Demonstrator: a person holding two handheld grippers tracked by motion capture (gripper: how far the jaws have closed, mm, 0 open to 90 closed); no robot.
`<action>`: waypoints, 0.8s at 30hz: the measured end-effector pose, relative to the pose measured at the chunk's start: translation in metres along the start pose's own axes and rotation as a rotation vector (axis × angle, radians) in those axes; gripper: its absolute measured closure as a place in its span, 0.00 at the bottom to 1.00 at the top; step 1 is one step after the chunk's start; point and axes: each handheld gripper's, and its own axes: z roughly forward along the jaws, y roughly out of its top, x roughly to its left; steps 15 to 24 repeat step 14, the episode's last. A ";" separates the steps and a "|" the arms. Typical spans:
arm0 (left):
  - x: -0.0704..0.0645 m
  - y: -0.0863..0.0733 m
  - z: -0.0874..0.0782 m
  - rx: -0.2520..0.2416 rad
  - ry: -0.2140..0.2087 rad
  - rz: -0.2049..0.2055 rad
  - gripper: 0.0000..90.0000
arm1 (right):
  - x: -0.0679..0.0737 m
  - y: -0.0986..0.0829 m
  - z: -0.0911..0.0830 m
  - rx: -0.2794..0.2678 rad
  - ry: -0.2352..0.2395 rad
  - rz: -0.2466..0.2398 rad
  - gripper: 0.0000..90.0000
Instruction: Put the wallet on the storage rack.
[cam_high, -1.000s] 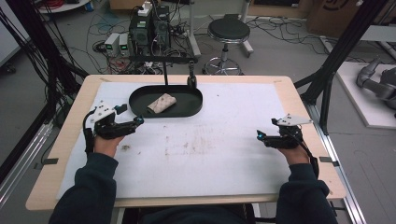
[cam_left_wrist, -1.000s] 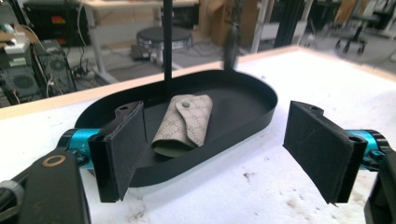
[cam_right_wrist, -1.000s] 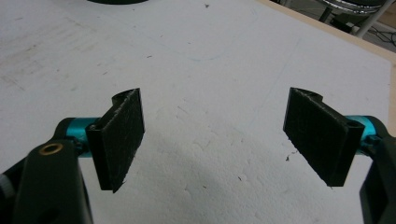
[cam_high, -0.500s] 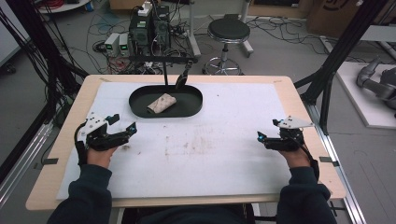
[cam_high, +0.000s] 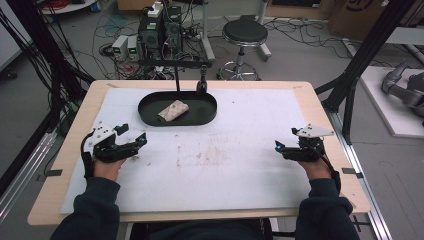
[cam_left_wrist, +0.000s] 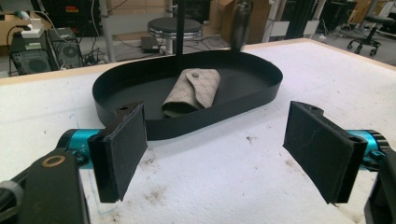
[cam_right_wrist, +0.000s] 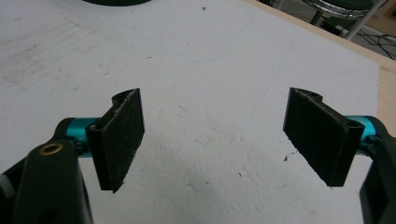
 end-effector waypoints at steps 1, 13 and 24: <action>0.000 0.000 0.000 -0.001 0.000 0.004 0.23 | 0.000 0.000 0.000 -0.001 -0.002 -0.002 0.23; 0.002 0.000 0.000 -0.004 0.011 -0.001 0.23 | -0.002 0.000 0.000 -0.003 -0.002 0.000 0.23; 0.002 0.000 0.000 -0.004 0.013 -0.002 0.23 | -0.003 0.000 0.001 -0.006 -0.002 0.000 0.23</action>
